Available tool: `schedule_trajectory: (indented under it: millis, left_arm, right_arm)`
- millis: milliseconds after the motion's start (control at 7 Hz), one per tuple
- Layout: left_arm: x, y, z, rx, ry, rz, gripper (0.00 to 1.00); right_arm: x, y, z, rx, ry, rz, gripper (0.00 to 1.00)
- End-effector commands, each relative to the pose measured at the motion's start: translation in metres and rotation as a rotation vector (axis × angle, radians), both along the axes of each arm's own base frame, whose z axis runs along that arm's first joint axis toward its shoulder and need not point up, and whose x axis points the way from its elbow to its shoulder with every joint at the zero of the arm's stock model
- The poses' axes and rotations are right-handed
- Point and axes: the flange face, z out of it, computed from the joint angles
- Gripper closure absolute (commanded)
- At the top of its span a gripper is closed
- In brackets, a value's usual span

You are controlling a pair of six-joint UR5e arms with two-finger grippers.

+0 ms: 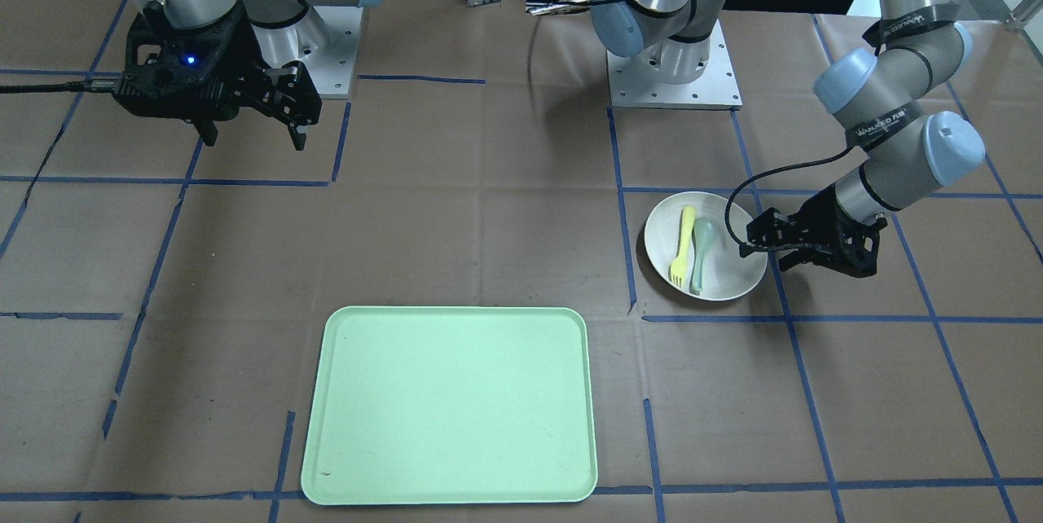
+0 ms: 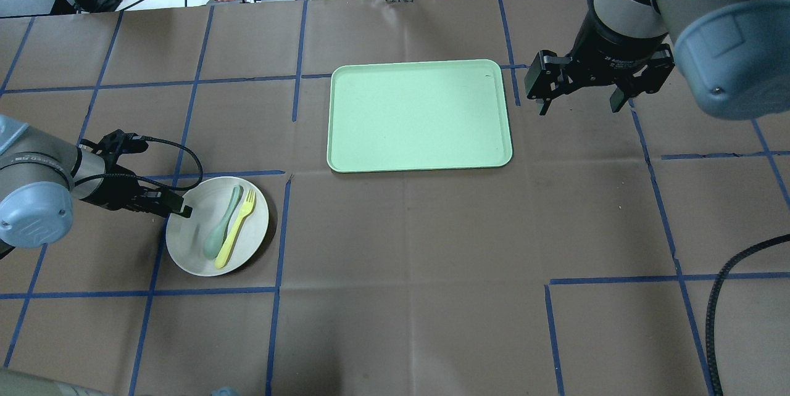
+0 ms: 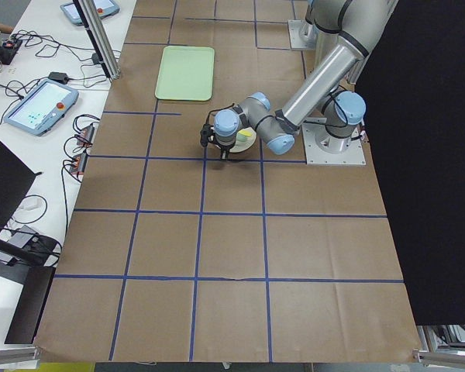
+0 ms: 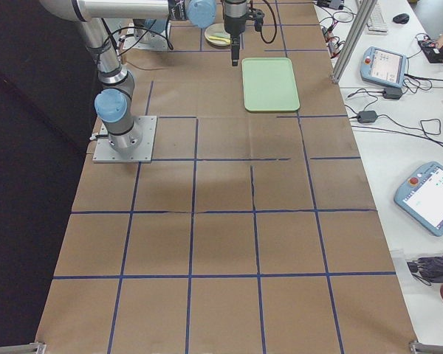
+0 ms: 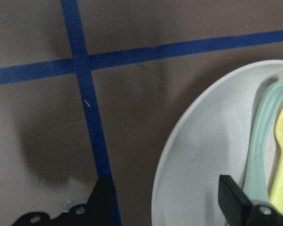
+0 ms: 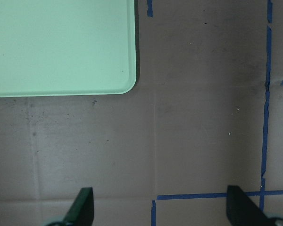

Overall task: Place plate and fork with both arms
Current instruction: 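Close the left gripper on the plate rim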

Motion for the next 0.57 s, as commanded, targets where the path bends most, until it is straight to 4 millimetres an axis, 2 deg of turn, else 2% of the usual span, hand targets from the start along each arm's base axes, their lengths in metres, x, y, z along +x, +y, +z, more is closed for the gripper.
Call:
schedule_trajectory:
  millis: [0, 286, 429]
  left_arm:
    - [0.0003, -0.0001, 0.0002, 0.0, -0.002, 0.0, 0.71]
    - [0.0004, -0.0008, 0.0015, -0.004, -0.001, 0.001, 0.88]
    - [0.0013, -0.0008, 0.0083, -0.016, -0.01, 0.005, 0.94]
  right_arm:
    - [0.0, 0.0001, 0.0002, 0.0, 0.0, 0.0, 0.0]
    - [0.0, 0.0001, 0.0002, 0.0, 0.0, 0.0, 0.0]
    - [0.0, 0.0001, 0.0002, 0.0, 0.0, 0.0, 0.0]
